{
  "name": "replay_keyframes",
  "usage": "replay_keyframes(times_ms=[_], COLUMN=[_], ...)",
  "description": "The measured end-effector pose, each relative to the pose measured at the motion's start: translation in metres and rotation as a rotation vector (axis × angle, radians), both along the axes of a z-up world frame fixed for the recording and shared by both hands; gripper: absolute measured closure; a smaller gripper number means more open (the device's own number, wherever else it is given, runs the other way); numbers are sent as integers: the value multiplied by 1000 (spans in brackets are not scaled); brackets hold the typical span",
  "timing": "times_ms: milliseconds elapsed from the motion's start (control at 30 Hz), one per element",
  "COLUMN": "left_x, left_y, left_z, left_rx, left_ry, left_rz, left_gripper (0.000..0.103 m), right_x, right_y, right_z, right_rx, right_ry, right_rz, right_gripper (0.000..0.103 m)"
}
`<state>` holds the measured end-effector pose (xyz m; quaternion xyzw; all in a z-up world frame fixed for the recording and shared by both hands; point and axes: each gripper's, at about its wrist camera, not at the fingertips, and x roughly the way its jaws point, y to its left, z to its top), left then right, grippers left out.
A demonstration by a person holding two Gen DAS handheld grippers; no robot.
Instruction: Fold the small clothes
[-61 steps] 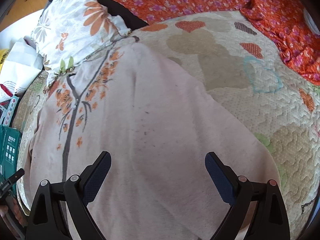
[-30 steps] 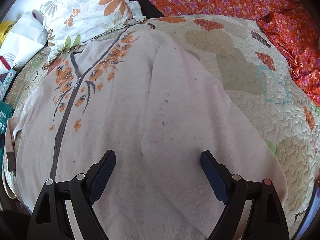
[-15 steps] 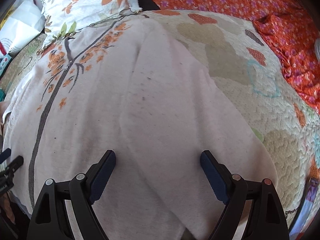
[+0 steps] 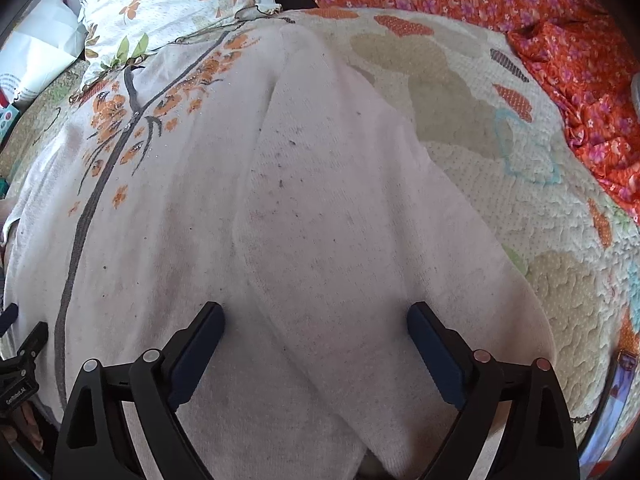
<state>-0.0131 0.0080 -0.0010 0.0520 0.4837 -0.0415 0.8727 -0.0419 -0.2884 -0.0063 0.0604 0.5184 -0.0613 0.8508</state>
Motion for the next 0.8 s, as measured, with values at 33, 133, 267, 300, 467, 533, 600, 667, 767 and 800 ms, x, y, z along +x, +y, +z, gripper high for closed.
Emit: replay_keyframes(times_ms=[33, 133, 267, 300, 467, 533, 600, 667, 767, 800], left_x=[2, 7, 8, 9, 7, 7, 9, 14, 19, 20], left_y=[0, -2, -2, -3, -4, -7, -8, -8, -7, -7], left_z=[0, 1, 0, 0, 1, 2, 2, 2, 1, 1], left_rx=[0, 5, 12, 14, 32, 50, 54, 46, 31, 29], left_ry=[22, 70, 98, 103, 102, 100, 121, 167, 227, 237], left_rz=[12, 50, 81, 86, 112, 119, 145, 201, 289, 308], left_gripper=[0, 0, 0, 0, 0, 0, 0, 0, 0, 0], right_x=[1, 4, 4, 4, 7, 11, 14, 15, 12, 11], right_y=[0, 2, 3, 5, 4, 4, 4, 4, 3, 2], right_z=[0, -2, -4, -5, -5, -5, -6, -6, -6, -5], right_rx=[0, -1, -4, -11, -2, 1, 5, 7, 9, 9], right_ry=[4, 15, 6, 3, 9, 18, 18, 16, 11, 9], right_rz=[2, 8, 16, 19, 16, 14, 13, 14, 31, 41], right_gripper=[5, 2, 0, 0, 0, 0, 0, 0, 0, 0])
